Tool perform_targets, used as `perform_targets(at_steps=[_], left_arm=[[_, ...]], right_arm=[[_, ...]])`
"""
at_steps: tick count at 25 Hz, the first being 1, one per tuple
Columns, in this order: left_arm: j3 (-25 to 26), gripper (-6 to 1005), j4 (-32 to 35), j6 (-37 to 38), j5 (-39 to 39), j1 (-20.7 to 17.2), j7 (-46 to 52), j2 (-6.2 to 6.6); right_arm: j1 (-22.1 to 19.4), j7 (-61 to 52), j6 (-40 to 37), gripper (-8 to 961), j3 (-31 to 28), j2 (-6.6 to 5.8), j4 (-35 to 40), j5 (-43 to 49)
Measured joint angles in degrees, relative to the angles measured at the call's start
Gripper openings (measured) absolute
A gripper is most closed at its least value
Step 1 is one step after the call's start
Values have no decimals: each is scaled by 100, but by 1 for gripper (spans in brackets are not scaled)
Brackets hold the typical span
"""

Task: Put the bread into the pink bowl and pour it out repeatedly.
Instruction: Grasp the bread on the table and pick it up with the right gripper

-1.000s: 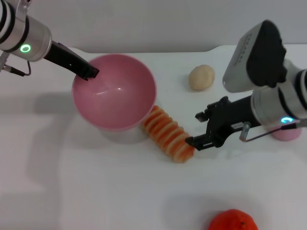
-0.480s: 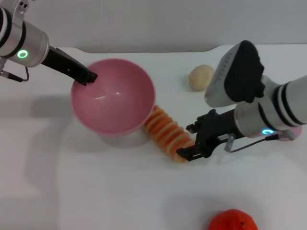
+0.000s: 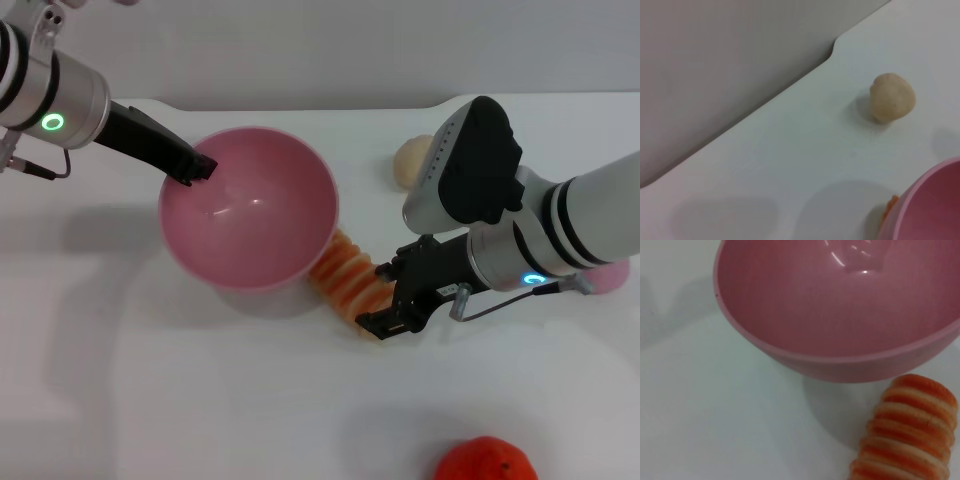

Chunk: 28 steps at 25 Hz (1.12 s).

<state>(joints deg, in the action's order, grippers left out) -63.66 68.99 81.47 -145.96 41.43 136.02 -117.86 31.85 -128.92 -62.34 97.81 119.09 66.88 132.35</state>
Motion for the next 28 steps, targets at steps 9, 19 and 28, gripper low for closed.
perform_targets(at_steps=[9,19,28], left_arm=[[-38,41,298,110,233,-189,56,1],[-326,42,524,115,360,-296,160,-1],[-331,41,566,94,370,-325,169,-8]], right_arm=[[129,0,166,691,24,0,-360,0],[138,-9,192,689,-14,0,-426,3],[142,-10,191,687,-30,0,-430,39]])
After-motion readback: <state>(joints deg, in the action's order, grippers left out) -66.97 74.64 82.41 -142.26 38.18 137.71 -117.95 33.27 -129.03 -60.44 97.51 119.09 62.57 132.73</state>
